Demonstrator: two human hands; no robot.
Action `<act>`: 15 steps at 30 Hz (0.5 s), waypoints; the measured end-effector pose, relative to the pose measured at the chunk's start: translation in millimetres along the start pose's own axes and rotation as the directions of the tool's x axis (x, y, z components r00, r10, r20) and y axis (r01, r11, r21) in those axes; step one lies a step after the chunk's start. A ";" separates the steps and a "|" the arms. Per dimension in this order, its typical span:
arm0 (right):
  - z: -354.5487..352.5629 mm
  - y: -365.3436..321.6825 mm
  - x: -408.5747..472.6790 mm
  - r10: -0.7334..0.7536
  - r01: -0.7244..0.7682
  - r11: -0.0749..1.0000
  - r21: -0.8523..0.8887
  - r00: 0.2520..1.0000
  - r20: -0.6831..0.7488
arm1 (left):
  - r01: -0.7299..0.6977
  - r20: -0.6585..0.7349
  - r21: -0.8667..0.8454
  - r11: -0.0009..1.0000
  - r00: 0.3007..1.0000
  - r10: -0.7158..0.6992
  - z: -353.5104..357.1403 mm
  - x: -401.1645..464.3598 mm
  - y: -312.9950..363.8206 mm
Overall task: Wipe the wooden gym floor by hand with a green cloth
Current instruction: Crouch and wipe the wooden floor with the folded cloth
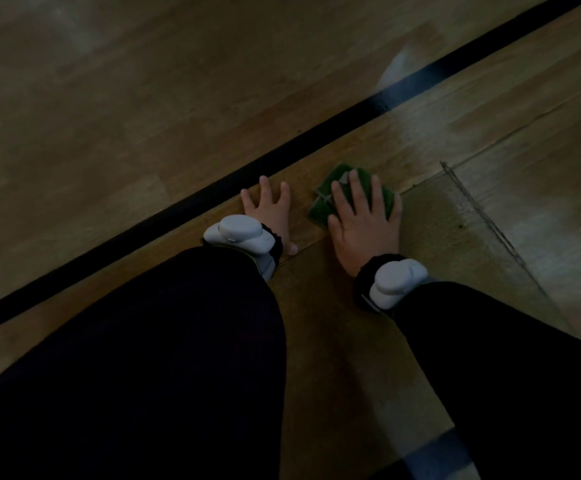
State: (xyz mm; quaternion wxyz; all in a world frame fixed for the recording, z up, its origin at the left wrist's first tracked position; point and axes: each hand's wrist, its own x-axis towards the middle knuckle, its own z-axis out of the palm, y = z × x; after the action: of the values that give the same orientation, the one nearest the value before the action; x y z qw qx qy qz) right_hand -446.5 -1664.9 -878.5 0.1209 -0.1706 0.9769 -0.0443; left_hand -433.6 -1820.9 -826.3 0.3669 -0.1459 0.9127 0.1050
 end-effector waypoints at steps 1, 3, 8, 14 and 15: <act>1.5 -4.1 -2.9 -0.024 0.024 1.000 -0.009 1.000 0.003 | 0.001 0.000 -0.003 1.000 1.000 -0.001 0.2 -0.1 0.1; 1.8 -7.3 -5.5 -0.038 0.038 0.999 -0.004 0.999 0.005 | -0.002 0.003 -0.015 1.000 1.000 0.002 0.0 -0.5 0.2; -2.9 6.0 2.2 -0.093 0.092 0.995 0.027 0.995 0.028 | -0.006 0.001 -0.037 0.999 1.000 0.006 0.0 0.1 -2.2; -16.5 34.6 46.3 0.005 -0.005 1.000 0.014 1.000 0.023 | 0.021 -0.054 -0.098 0.995 0.998 -0.026 3.2 -4.4 -6.7; -20.7 40.3 56.2 0.058 -0.059 0.998 0.027 0.998 0.022 | 0.074 -0.082 -0.140 0.987 0.993 -0.086 5.6 -6.2 -6.2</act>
State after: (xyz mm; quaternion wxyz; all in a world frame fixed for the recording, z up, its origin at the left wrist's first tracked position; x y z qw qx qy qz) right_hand -515.9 -1645.6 -876.1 0.1347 -0.1407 0.9794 -0.0525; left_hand -423.6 -1823.9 -826.4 0.3198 -0.2117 0.9119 0.1460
